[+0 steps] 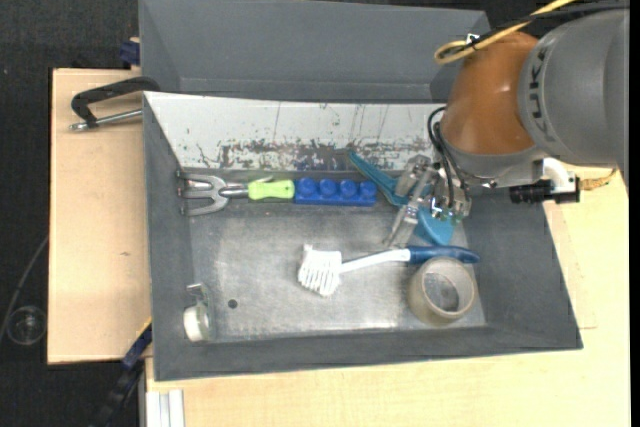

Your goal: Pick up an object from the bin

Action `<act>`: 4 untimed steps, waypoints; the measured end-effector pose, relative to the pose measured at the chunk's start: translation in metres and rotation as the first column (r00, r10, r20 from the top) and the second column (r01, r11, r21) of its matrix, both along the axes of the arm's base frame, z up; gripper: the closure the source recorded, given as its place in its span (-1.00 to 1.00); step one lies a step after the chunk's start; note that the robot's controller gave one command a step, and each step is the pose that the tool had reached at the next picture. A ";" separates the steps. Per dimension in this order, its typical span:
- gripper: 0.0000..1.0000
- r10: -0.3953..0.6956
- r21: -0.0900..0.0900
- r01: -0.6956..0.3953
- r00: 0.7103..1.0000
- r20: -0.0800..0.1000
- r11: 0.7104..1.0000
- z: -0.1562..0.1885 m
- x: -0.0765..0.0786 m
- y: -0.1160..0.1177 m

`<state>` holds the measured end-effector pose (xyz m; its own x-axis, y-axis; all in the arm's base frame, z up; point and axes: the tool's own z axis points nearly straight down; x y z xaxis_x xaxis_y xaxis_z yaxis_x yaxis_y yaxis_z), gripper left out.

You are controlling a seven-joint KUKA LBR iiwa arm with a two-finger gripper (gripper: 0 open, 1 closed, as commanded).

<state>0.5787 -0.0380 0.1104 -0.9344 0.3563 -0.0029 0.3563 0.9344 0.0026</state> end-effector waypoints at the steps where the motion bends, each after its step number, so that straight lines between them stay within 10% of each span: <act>1: -1.00 0.022 0.000 -0.022 1.000 0.001 1.000 -0.001 -0.005 0.028; 2: -1.00 0.268 -0.001 -0.268 0.963 0.003 0.963 -0.028 -0.021 0.065; 3: 1.00 0.124 0.002 -0.124 0.992 0.002 0.992 -0.039 -0.033 0.072; 4: 1.00 0.123 0.002 -0.123 0.992 0.002 0.992 -0.039 -0.033 0.072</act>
Offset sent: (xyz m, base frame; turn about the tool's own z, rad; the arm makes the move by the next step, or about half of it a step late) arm -0.0291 0.0799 -0.0404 -0.2468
